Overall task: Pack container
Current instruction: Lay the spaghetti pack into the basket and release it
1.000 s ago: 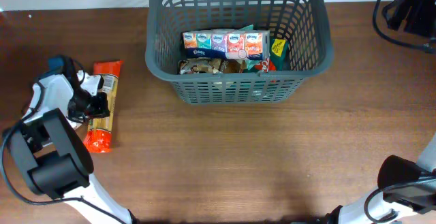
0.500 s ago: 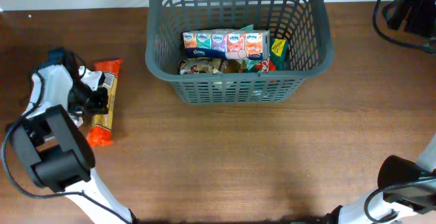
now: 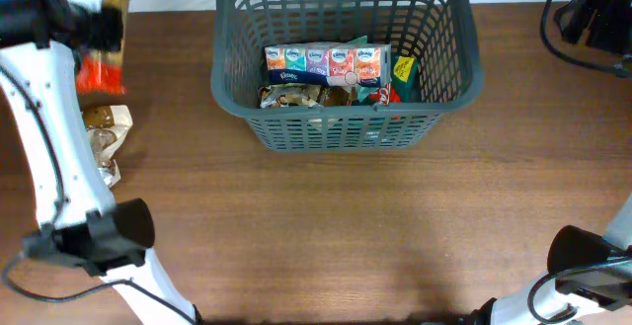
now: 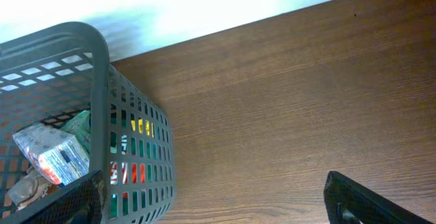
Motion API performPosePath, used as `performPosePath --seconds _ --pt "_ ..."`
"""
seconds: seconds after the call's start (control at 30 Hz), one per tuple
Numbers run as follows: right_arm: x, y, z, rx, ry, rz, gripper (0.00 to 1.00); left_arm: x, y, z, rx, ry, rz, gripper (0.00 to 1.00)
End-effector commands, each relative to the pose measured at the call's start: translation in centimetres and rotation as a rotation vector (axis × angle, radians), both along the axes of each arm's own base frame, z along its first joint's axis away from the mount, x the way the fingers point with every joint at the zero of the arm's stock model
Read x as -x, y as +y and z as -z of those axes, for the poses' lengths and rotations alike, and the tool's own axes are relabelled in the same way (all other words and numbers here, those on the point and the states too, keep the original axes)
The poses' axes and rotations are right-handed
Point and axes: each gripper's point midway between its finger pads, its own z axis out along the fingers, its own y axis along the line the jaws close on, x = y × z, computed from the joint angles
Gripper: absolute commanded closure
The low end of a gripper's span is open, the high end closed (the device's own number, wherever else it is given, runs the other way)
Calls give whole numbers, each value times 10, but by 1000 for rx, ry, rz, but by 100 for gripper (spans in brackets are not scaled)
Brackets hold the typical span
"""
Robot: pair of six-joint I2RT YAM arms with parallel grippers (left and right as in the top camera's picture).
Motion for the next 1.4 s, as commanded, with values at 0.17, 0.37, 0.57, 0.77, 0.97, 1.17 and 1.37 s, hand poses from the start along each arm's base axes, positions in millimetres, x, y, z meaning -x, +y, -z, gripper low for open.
performPosePath --seconds 0.17,0.37,0.57,0.77,0.97,1.17,1.37 --pt "-1 1 2 -12 2 -5 1 79 -214 -163 -319 -554 893 98" --pt "-1 1 2 -12 2 -5 1 73 -291 -93 -382 -394 1120 98" --pt "-1 1 2 -12 2 -5 1 26 -305 11 -466 -110 1102 98" --pt "-1 1 2 -12 2 -5 1 -10 -315 92 -477 42 1110 98" --pt "-1 1 2 -12 2 -5 1 -25 -317 134 -476 118 1091 89" --pt "-1 1 2 -12 2 -5 1 -30 -303 97 -487 70 876 49" --pt "-1 1 2 -12 2 -5 1 -6 -271 -18 -444 -149 684 1"
